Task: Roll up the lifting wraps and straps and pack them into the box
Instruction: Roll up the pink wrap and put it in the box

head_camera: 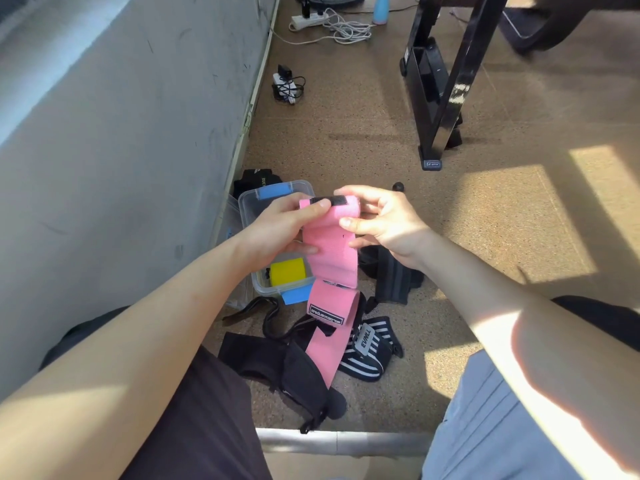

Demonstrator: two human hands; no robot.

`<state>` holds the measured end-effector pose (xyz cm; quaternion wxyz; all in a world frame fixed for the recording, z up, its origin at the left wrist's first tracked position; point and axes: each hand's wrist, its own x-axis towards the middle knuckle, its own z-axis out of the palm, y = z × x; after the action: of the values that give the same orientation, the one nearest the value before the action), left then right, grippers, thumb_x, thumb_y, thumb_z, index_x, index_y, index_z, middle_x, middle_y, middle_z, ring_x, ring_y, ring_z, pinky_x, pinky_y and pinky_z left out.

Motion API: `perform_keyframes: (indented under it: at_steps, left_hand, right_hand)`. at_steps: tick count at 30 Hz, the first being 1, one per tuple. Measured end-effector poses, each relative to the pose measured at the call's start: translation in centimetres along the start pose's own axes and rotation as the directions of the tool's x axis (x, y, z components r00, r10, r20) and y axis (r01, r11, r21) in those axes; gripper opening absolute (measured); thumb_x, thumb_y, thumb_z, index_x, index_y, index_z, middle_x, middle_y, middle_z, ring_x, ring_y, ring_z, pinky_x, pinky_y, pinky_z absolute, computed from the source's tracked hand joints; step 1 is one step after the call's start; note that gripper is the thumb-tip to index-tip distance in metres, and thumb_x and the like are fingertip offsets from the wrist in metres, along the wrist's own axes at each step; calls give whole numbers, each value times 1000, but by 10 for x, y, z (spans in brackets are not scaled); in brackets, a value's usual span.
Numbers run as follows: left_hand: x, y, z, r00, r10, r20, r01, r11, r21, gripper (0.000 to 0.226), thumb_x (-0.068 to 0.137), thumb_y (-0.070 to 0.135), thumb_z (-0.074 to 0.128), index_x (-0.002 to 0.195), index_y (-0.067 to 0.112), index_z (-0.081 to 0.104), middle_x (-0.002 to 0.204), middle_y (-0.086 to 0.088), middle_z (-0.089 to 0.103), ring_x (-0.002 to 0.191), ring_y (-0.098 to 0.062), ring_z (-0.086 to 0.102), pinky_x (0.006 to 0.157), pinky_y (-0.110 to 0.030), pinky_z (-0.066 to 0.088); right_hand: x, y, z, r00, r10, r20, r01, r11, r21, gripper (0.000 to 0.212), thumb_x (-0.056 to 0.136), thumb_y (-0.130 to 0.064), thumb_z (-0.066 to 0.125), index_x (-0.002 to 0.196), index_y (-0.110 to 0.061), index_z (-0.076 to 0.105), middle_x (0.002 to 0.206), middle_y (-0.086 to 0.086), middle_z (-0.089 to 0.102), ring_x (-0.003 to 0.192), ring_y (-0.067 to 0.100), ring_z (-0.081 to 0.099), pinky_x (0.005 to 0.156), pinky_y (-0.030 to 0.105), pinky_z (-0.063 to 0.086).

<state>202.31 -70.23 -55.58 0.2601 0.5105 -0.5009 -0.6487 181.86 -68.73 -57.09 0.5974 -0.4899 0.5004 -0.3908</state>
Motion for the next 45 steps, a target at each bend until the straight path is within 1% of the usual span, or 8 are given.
perform_keyframes:
  at_steps: [6, 9, 15, 22, 30, 33, 38, 45]
  left_hand:
    - [0, 0, 0, 999, 49, 13, -49, 998, -35, 24, 96, 15, 69, 119, 17, 63, 117, -8, 66, 103, -20, 69, 74, -31, 62]
    - [0, -2, 0, 993, 116, 17, -115, 993, -18, 31, 91, 3, 72, 117, 19, 64, 123, -5, 63, 103, -18, 68, 76, -29, 61]
    - [0, -4, -3, 975, 223, 9, -223, 971, 91, 52, 85, -3, 77, 129, 18, 60, 129, -9, 64, 103, -16, 67, 83, -35, 60]
    - [1, -2, -5, 997, -44, 57, 40, 997, 62, 34, 97, 53, 61, 119, 28, 68, 110, -2, 75, 108, -24, 72, 89, -43, 61]
    - [2, -1, -2, 996, 90, -10, -89, 995, 51, 30, 97, 23, 69, 123, 12, 60, 103, -1, 69, 86, -14, 71, 69, -33, 61]
    - [1, 1, 0, 984, 175, -19, -174, 983, 53, 29, 95, 12, 70, 122, 12, 59, 103, -3, 67, 84, -12, 68, 66, -28, 60]
    - [-1, 3, 0, 969, 245, -20, -242, 966, 93, 37, 92, 5, 72, 126, 9, 57, 111, 0, 68, 95, -13, 65, 74, -30, 56]
    - [-6, 12, 0, 995, 90, 36, -93, 991, 95, 47, 100, 57, 46, 131, 25, 62, 117, -3, 74, 105, -19, 73, 83, -32, 58]
  right_hand:
    - [0, -1, 1, 988, 150, 36, -151, 988, 20, 38, 94, -34, 72, 130, -31, 64, 146, 5, 51, 130, 24, 55, 73, 41, 63]
    - [0, -3, 2, 980, 196, 15, -196, 981, -4, 38, 94, -54, 63, 119, -25, 67, 128, -1, 60, 127, 25, 56, 72, 42, 63]
    - [-3, -7, 0, 994, 98, 41, -96, 994, -52, 20, 99, -29, 66, 84, -20, 57, 101, 5, 55, 93, 15, 57, 81, 46, 63]
    - [-2, -3, -3, 999, 22, 30, -21, 999, -29, 31, 94, -10, 71, 123, -17, 63, 107, 3, 61, 91, 12, 65, 79, 39, 63]
    - [-3, -8, -3, 998, 52, 43, -51, 998, -28, 38, 91, -5, 73, 122, -23, 62, 132, 11, 61, 107, 20, 66, 75, 38, 63]
    - [-4, -14, -2, 993, 98, 70, -98, 995, -8, 7, 98, -31, 66, 105, -30, 64, 115, -5, 58, 110, 17, 60, 79, 44, 63]
    - [-3, -17, -1, 1000, 22, -11, -22, 999, -47, 19, 100, -33, 63, 113, -20, 65, 98, -7, 57, 88, 9, 58, 76, 39, 63]
    - [-3, -20, -8, 1000, -23, 17, 21, 997, 68, 30, 95, -13, 70, 123, -16, 63, 113, 4, 62, 101, 15, 64, 84, 39, 60]
